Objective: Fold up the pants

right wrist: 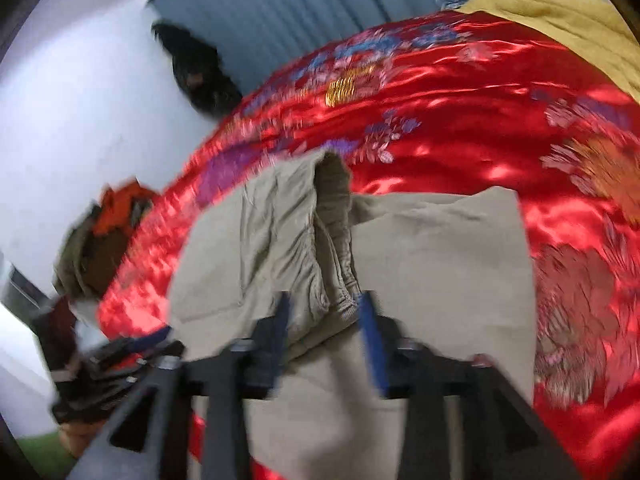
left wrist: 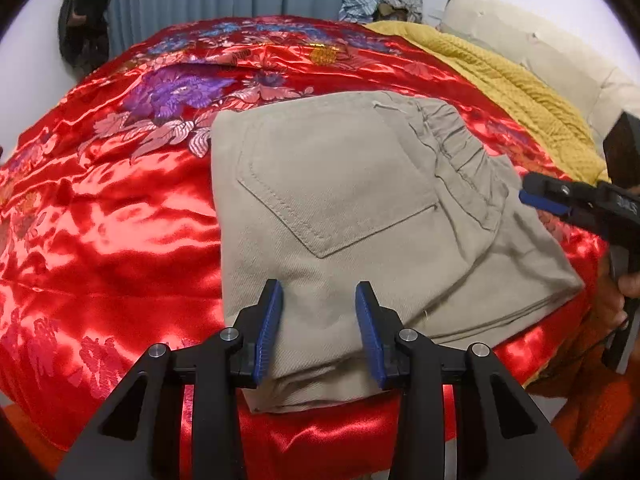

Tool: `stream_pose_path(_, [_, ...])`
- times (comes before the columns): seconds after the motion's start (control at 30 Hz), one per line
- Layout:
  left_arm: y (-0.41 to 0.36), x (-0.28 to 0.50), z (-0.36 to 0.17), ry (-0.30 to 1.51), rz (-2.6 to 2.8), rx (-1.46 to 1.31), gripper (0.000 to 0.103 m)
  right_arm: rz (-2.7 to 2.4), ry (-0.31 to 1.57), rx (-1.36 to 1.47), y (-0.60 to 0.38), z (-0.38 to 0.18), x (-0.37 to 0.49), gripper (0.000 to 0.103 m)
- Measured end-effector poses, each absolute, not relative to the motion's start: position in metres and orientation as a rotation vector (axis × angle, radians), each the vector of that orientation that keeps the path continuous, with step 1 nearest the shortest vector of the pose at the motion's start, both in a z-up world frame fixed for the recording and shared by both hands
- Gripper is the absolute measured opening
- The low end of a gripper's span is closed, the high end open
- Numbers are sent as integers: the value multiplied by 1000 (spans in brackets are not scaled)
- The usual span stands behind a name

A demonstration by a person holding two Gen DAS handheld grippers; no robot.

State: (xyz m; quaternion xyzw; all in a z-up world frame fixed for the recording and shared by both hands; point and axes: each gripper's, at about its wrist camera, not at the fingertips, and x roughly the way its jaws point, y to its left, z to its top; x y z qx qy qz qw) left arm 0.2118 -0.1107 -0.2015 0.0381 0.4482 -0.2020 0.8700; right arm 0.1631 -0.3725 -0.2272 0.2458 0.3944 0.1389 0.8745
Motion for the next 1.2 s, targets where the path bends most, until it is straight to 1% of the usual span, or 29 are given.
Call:
stream_pose_path(0.2, [-112, 208, -203, 927, -417, 94, 39, 333, 973, 496, -358, -249, 180, 53])
stream_pose_path(0.3, [-112, 207, -203, 924, -419, 93, 39, 318, 963, 569, -366, -254, 188, 52])
stream_pose_path(0.47, [-111, 207, -204, 922, -416, 90, 39, 326, 1020, 597, -366, -262, 205, 54])
stream_pose_path(0.57, [-111, 207, -204, 923, -420, 87, 39, 335, 1029, 565, -364, -260, 207, 45])
stream_pose_path(0.63, [-111, 207, -204, 922, -419, 89, 39, 328, 1018, 513, -359, -252, 205, 35])
stream_pose_path(0.67, [-111, 207, -205, 922, -416, 92, 39, 319, 1004, 489, -357, -245, 203, 32])
stream_pose_path(0.7, [-111, 207, -205, 921, -415, 92, 39, 306, 988, 471, -354, -239, 202, 23])
stream_pose_path(0.73, [-111, 207, -205, 921, -414, 91, 39, 308, 973, 457, -351, -232, 201, 22])
stream_pose_path(0.83, [-110, 208, -206, 926, -410, 87, 39, 320, 952, 380, -337, -217, 200, 21])
stream_pose_path(0.9, [-111, 209, -206, 927, -409, 86, 39, 320, 963, 363, -334, -218, 203, 22])
stream_pose_path(0.93, [-111, 209, -206, 928, -408, 86, 39, 325, 968, 377, -336, -220, 205, 26])
stream_pose_path(1.0, [-111, 208, -206, 928, -408, 89, 39, 325, 983, 437, -346, -230, 206, 32])
stream_pose_path(1.2, [-111, 207, -206, 926, -408, 85, 39, 319, 985, 519, -358, -248, 203, 36])
